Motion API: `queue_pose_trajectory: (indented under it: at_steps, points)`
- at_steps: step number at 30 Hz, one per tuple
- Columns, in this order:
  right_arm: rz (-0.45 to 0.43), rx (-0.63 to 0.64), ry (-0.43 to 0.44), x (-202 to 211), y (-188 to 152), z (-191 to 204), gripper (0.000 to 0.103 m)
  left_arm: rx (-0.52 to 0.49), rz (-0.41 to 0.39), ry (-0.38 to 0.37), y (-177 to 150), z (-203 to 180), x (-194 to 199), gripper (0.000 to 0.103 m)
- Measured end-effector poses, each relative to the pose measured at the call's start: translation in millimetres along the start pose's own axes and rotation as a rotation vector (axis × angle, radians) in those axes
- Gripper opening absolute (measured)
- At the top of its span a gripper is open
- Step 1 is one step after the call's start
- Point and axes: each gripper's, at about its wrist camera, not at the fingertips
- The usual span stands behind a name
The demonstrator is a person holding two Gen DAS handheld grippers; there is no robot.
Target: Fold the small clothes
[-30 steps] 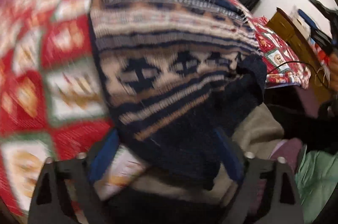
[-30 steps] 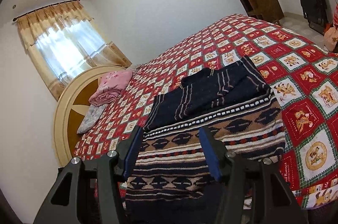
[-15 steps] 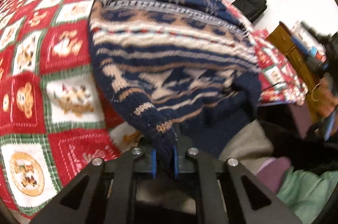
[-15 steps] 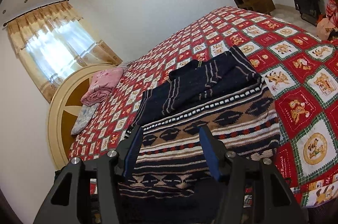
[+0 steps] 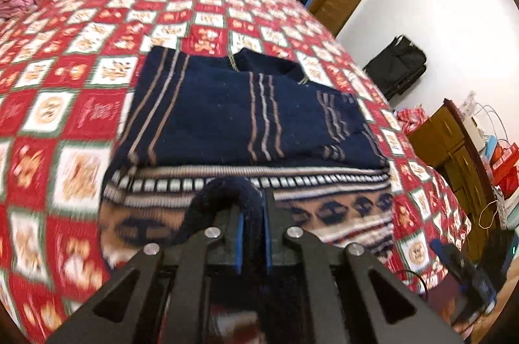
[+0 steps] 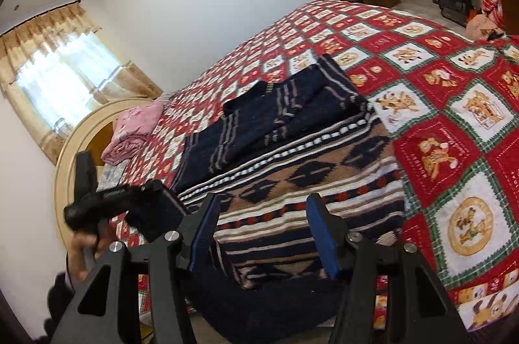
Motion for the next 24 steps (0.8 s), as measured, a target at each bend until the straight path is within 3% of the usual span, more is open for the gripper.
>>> queue_pose_trajectory:
  at_steps: [3,6,8,9,14,17,19,21,24]
  points:
    - [0.005,-0.004,-0.002,-3.6,6.5,-10.1,0.057,-0.015,0.084,-0.014,8.8,12.3,-17.4,0.013]
    - [0.012,-0.007,-0.012,-8.1,9.4,-17.3,0.057,-0.08,0.129,-0.01,12.4,16.7,-17.3,0.023]
    - [0.025,-0.022,-0.018,-12.9,10.2,-21.7,0.057,-0.136,0.077,0.076,17.4,20.5,-3.7,0.051]
    - [0.033,-0.022,-0.02,-15.4,9.5,-22.7,0.057,-0.152,0.052,0.103,20.7,23.6,1.8,0.055]
    - [0.059,0.085,-0.031,-24.1,-1.6,-6.4,0.057,-0.263,-0.054,0.141,27.6,38.5,33.0,0.056]
    - [0.079,0.102,-0.039,-31.8,-4.7,-1.7,0.057,-0.442,-0.054,0.158,6.3,30.9,37.6,0.056]
    - [0.098,0.083,-0.04,-38.8,-4.0,-3.4,0.057,-0.63,-0.064,0.185,-19.1,17.3,38.9,0.056]
    - [0.108,0.054,-0.053,-44.6,-2.0,-6.7,0.057,-0.871,-0.063,0.25,-50.7,-0.6,37.2,0.056]
    - [0.116,-0.014,-0.069,-50.1,3.4,-15.3,0.057,-1.204,-0.028,0.245,-83.1,-24.5,32.8,0.059]
Point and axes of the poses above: each gripper's, at about its wrist camera, not at the fingertips, and x roughly against the way its jaws point, z to its left, y to its top, and after that the axes turned 15 degrees about -x, right-handed
